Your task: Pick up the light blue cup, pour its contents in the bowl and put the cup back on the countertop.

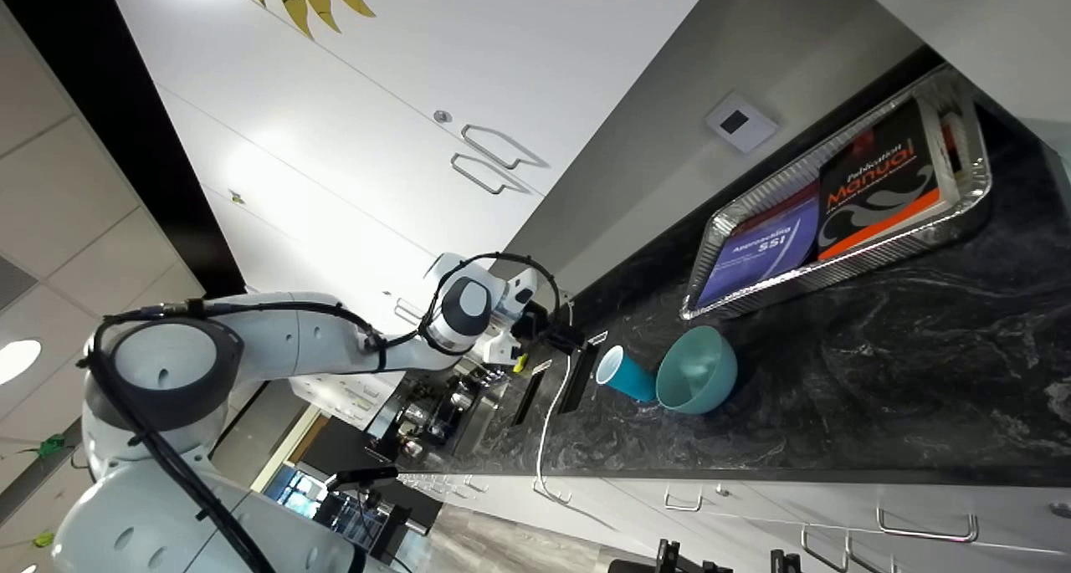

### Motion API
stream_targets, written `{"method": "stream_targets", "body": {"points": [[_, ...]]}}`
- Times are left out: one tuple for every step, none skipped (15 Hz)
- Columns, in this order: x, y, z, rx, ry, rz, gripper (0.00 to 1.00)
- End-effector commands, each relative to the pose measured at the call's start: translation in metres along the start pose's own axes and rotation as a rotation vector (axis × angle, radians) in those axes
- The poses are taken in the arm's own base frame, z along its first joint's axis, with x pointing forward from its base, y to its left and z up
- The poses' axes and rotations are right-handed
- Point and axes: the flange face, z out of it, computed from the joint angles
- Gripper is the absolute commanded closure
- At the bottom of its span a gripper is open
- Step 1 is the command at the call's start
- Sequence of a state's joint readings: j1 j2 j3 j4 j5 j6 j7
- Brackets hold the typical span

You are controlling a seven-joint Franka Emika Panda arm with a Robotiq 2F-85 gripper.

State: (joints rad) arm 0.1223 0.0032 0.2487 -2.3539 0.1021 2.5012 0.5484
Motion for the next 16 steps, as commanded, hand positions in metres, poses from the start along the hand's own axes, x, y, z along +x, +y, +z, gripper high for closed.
{"method": "stream_targets", "body": {"points": [[0.005,-0.013,0.022,-0.007,-0.017,-0.002,0.00],[0.000,-0.004,0.016,-0.009,-0.021,-0.009,0.00],[-0.001,-0.007,0.022,-0.011,-0.031,-0.012,0.00],[-0.001,-0.008,0.025,-0.012,-0.036,-0.014,0.00],[0.000,-0.009,0.026,-0.011,-0.037,-0.015,0.00],[0.001,-0.010,0.025,-0.010,-0.036,-0.015,0.00],[0.001,-0.010,0.025,-0.009,-0.035,-0.015,0.00],[0.004,-0.013,0.026,-0.009,-0.021,-0.012,0.00],[0.005,-0.018,0.029,-0.009,-0.020,-0.018,0.00],[0.006,-0.022,0.033,-0.013,-0.016,-0.024,0.00],[0.006,-0.026,0.037,-0.013,-0.018,-0.035,0.00],[0.007,-0.030,0.042,-0.015,-0.016,-0.043,0.00],[0.009,-0.034,0.047,-0.017,-0.016,-0.049,0.00],[0.011,-0.037,0.051,-0.017,-0.007,-0.053,0.00],[0.014,-0.039,0.055,-0.012,0.000,-0.055,0.00],[0.018,-0.041,0.060,-0.004,0.009,-0.048,0.00]]}}
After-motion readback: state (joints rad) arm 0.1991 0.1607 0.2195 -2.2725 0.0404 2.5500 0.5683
